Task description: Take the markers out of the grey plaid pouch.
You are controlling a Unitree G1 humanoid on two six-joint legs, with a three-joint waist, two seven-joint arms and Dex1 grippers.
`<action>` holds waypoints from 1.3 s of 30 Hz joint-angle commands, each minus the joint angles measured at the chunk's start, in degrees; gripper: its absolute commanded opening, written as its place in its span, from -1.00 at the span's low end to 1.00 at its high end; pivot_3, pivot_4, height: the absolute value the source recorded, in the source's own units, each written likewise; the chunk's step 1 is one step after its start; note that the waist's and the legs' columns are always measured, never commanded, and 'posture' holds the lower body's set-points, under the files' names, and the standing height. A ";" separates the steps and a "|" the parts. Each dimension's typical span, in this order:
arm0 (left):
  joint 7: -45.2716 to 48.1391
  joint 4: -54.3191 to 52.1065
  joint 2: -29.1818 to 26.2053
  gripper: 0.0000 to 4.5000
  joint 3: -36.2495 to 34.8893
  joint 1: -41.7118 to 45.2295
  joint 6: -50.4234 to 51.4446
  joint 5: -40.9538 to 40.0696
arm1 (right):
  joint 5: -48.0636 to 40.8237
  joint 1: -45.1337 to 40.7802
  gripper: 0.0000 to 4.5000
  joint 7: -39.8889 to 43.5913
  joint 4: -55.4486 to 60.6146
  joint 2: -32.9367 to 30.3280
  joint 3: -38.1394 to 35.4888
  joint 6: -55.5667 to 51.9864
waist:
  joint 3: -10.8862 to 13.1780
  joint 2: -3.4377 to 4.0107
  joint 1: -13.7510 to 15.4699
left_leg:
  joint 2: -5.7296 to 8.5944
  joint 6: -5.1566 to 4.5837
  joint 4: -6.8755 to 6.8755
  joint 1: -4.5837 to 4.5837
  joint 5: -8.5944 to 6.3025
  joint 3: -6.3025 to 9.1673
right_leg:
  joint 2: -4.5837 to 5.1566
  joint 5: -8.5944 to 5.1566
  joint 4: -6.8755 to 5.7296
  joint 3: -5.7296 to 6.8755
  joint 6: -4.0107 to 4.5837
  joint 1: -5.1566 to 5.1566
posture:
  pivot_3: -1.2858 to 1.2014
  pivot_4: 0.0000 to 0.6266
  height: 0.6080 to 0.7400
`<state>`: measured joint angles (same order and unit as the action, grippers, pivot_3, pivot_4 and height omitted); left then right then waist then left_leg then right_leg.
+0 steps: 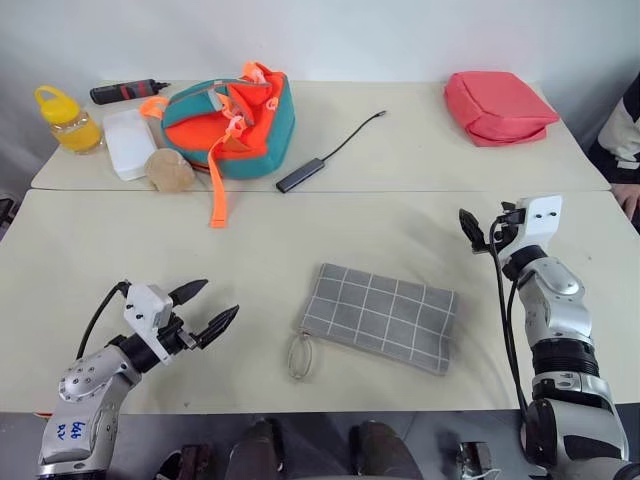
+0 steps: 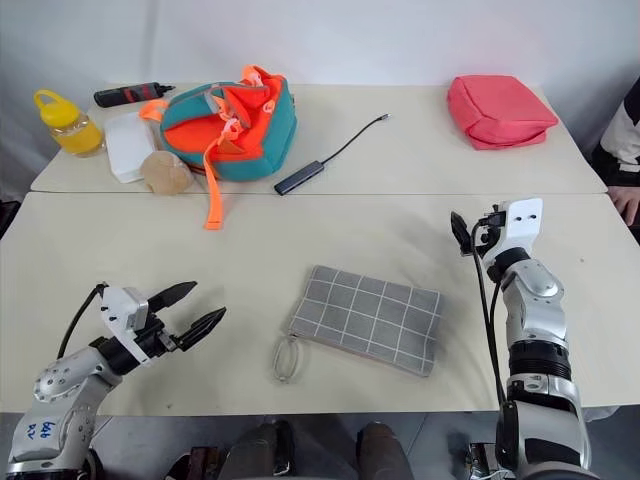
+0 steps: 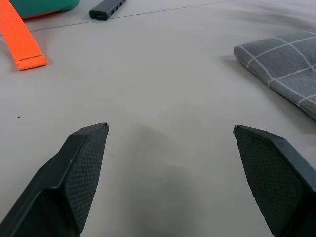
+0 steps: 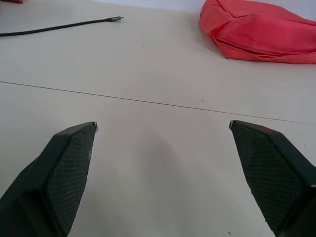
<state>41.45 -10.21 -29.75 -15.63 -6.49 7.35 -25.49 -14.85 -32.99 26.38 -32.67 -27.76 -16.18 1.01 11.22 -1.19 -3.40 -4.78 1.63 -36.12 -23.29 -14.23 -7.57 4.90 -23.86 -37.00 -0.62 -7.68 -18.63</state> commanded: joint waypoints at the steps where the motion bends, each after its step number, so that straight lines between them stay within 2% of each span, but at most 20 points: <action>1: 0.38 -0.68 -0.08 0.91 -0.26 0.48 -1.81 0.37 | -1.10 0.34 1.00 -0.49 2.63 -0.18 -1.32 0.03 | 0.00 0.00 0.00 | 0.00 0.00 0.00 0.00 0.00 -0.01 | 0.00 0.00 0.00 -0.01 0.00 0.00 | 0.03 -0.52 1.00; 9: 1.00 0.57 0.28 0.91 0.54 1.75 -3.89 1.33 | -1.56 1.66 1.00 0.78 5.18 -0.17 -0.88 -0.79 | 0.00 0.00 0.00 | -0.01 0.00 0.00 0.00 0.00 -0.06 | -0.02 0.00 -0.04 -0.06 0.00 -0.05 | 0.03 -0.52 1.00; 12: 1.33 0.74 0.75 0.91 1.26 2.59 -5.45 1.52 | -5.52 2.41 1.00 5.23 10.19 0.40 -0.92 -2.31 | 0.00 0.00 -0.02 | -0.02 0.00 0.00 0.00 0.00 -0.12 | -0.03 0.00 -0.05 -0.12 0.00 -0.08 | 0.03 -0.52 1.00; 13: 1.61 0.74 1.02 0.91 2.19 3.10 -6.35 2.13 | -9.97 4.16 1.00 10.28 15.39 0.34 -0.20 -5.41 | 0.00 0.00 0.05 | -0.04 0.00 0.00 0.00 0.00 -0.14 | -0.06 0.00 -0.05 -0.14 0.00 -0.09 | 0.03 -0.52 1.00; 16: 2.28 1.93 1.41 0.93 4.41 4.91 -8.59 3.82 | -17.27 9.22 0.59 20.04 27.34 -1.19 2.77 -13.01 | -0.01 0.00 0.38 | -0.11 0.04 0.01 0.00 -0.03 -0.10 | -0.17 0.00 -0.05 -0.19 0.00 -0.08 | 0.03 -0.52 1.00; 19: 3.30 4.10 1.91 0.93 6.59 7.61 -11.70 5.79 | -21.26 14.28 0.12 28.73 34.28 -6.72 5.08 -20.74 | -0.01 0.00 1.01 | -0.15 0.04 -0.02 0.00 -0.10 -0.11 | -0.21 0.01 -0.01 -0.21 0.00 -0.06 | 0.03 -0.52 1.00; 21: 4.24 5.44 2.04 0.93 7.71 8.95 -14.10 6.81 | -20.28 16.62 -0.21 32.61 35.87 -10.02 6.81 -21.67 | -0.01 -0.01 1.54 | -0.13 0.01 -0.06 0.00 -0.16 -0.13 | -0.21 0.01 0.03 -0.24 0.00 -0.05 | 0.03 -0.52 1.00; 26: 6.75 11.23 2.44 0.93 11.72 13.93 -21.61 10.72 | -15.00 21.15 -0.99 39.51 31.56 -17.14 8.53 -18.96 | -0.02 -0.03 1.83 | -0.12 0.00 -0.16 0.02 -0.20 -0.24 | -0.25 0.01 0.09 -0.32 0.00 -0.04 | 0.03 -0.52 1.00; 30: 9.39 16.74 3.27 0.93 15.18 18.58 -27.78 12.78 | -14.34 22.59 -0.99 43.80 30.28 -20.08 8.78 -19.24 | -0.02 -0.03 1.68 | -0.15 0.00 -0.20 0.07 -0.20 -0.55 | -0.30 0.01 0.07 -0.47 0.00 -0.07 | 0.03 -0.52 1.00; 39: 15.30 30.63 6.55 0.93 24.17 28.74 -43.54 18.28 | -7.41 22.38 -0.99 40.95 30.05 -15.64 13.65 -13.31 | -0.03 -0.04 1.79 | -0.24 0.02 -0.42 0.11 -0.25 -0.80 | -0.38 0.01 -0.08 -0.59 -0.01 -0.13 | 0.03 -0.52 1.00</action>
<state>55.58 19.40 -24.05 6.80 21.11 -32.56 -8.20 -23.07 -10.42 67.84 -2.72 -43.67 -2.52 -13.66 11.19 -1.24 -1.61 -5.02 1.62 -36.57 -23.19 -14.49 -8.38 4.52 -23.85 -37.10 -1.21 -7.69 -18.76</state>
